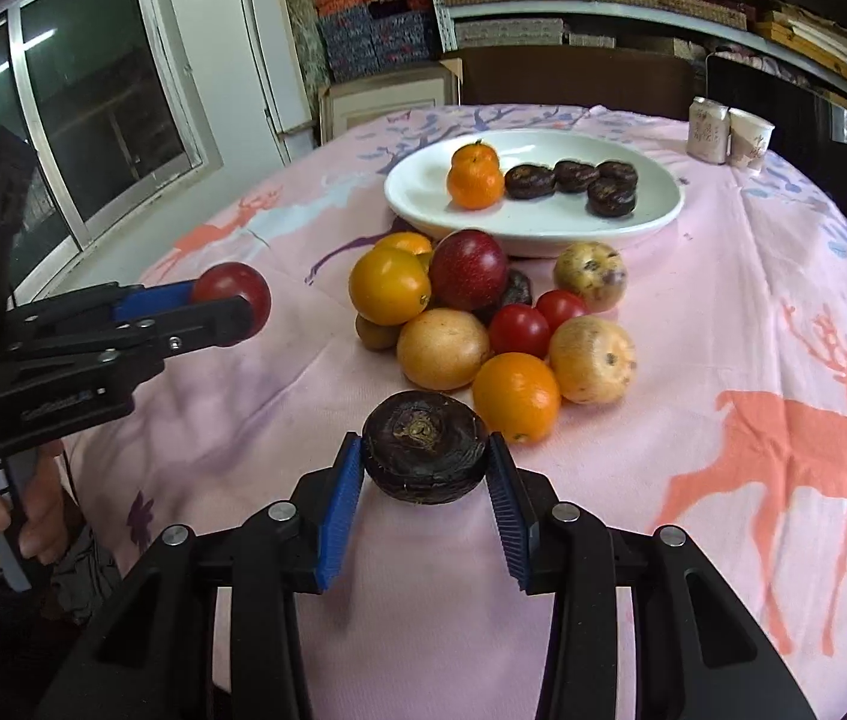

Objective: Organize fruits
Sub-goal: 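Place the red plum and dark fruit on the white plate, opening both tools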

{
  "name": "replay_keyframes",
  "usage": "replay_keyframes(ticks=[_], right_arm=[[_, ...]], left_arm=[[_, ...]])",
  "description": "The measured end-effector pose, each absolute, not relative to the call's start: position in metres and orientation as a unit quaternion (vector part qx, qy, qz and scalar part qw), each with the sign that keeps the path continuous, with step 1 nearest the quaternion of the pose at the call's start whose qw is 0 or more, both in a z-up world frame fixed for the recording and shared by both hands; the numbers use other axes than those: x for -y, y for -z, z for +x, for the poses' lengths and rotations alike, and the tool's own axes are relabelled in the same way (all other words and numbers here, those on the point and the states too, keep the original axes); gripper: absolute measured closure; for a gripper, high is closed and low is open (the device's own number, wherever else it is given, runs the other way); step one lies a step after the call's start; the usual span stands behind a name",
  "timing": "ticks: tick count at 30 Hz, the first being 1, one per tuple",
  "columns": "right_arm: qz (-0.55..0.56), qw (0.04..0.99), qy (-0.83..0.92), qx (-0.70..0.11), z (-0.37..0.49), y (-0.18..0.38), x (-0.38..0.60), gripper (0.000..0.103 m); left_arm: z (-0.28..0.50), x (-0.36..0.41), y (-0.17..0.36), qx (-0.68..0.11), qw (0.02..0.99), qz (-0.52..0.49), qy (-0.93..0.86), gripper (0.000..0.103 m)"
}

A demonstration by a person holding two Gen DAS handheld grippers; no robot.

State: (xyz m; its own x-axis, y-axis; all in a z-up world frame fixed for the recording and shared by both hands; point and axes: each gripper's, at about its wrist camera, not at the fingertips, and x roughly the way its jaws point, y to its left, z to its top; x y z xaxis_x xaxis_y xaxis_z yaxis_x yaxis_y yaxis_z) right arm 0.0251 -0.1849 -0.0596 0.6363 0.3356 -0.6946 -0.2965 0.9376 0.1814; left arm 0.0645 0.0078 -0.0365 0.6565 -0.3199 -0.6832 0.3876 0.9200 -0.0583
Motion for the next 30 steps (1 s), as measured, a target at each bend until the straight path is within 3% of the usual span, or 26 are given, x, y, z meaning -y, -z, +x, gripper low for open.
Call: replay_keyframes(ticks=[9,16,27,28,30], right_arm=[[0.039,0.934,-0.129,-0.331,0.031,0.006,0.245,0.061],[0.03,0.942,-0.125,-0.31,0.107,-0.028,0.259,0.061],[0.006,0.924,-0.13,-0.361,0.256,0.007,0.241,0.06],[0.01,0.923,-0.131,-0.362,0.262,0.011,0.242,0.06],[0.02,0.924,-0.132,-0.359,0.271,0.016,0.246,0.048]], left_arm=[[0.085,0.011,0.009,-0.358,0.904,0.039,0.229,0.062],[0.156,0.039,-0.015,-0.341,0.913,0.063,0.215,0.062],[0.3,0.081,0.013,-0.379,0.902,0.069,0.197,0.061],[0.309,0.082,0.016,-0.38,0.902,0.066,0.194,0.06],[0.32,0.08,0.018,-0.376,0.906,0.059,0.186,0.045]])
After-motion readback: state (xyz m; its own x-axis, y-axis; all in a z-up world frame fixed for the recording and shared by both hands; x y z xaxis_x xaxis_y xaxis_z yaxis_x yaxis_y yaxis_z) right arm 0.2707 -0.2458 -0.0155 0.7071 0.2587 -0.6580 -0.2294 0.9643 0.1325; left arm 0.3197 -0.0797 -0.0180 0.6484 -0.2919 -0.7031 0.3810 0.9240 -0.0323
